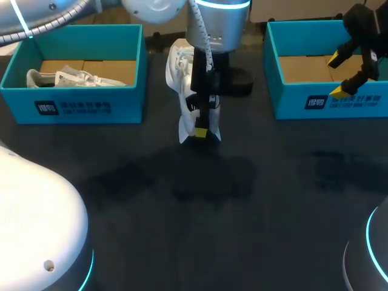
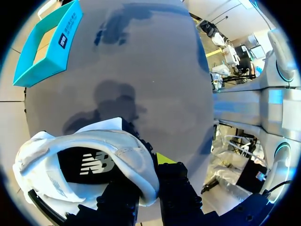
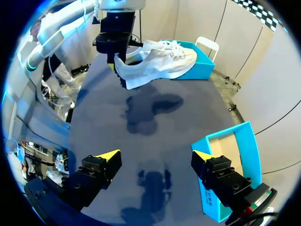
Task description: Take the shoe out of the shoebox, open the shoe tongue, remove and reinsert the insole, then place the shoe into the shoebox
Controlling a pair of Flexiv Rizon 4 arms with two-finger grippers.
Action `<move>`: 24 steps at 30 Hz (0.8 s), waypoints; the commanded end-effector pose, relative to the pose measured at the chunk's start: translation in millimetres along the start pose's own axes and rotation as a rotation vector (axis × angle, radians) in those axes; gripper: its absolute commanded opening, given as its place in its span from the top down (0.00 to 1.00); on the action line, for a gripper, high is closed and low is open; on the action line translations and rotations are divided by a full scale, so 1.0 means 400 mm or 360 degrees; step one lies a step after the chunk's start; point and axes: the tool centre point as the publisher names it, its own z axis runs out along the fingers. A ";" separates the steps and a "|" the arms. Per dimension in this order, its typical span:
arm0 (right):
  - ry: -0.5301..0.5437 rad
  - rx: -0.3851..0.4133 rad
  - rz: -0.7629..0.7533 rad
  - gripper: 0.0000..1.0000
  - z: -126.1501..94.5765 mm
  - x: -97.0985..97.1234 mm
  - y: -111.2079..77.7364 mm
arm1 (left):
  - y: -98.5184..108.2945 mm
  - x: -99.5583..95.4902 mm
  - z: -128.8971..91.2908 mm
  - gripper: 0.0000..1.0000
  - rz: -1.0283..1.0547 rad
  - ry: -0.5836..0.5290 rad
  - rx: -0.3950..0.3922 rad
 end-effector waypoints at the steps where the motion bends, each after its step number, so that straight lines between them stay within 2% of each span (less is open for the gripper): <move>1: 0.0003 0.0004 0.0002 0.00 0.002 -0.003 0.001 | 0.045 -0.017 -0.019 1.00 0.0034 -0.0003 -0.0006; 6: 0.0003 0.0004 0.0002 0.00 0.002 -0.003 0.001 | 0.122 -0.048 -0.035 1.00 0.0066 0.0002 0.0007; 7: 0.0003 0.0004 0.0002 0.00 0.002 -0.003 0.001 | 0.122 -0.048 -0.035 1.00 0.0066 0.0002 0.0007; 9: 0.0003 0.0004 0.0002 0.00 0.002 -0.003 0.001 | 0.166 -0.064 -0.047 1.00 0.0089 0.0008 0.0018; 24: 0.0003 0.0004 0.0002 0.00 0.002 -0.003 0.001 | 0.352 -0.130 -0.081 1.00 0.0213 0.0048 -0.0092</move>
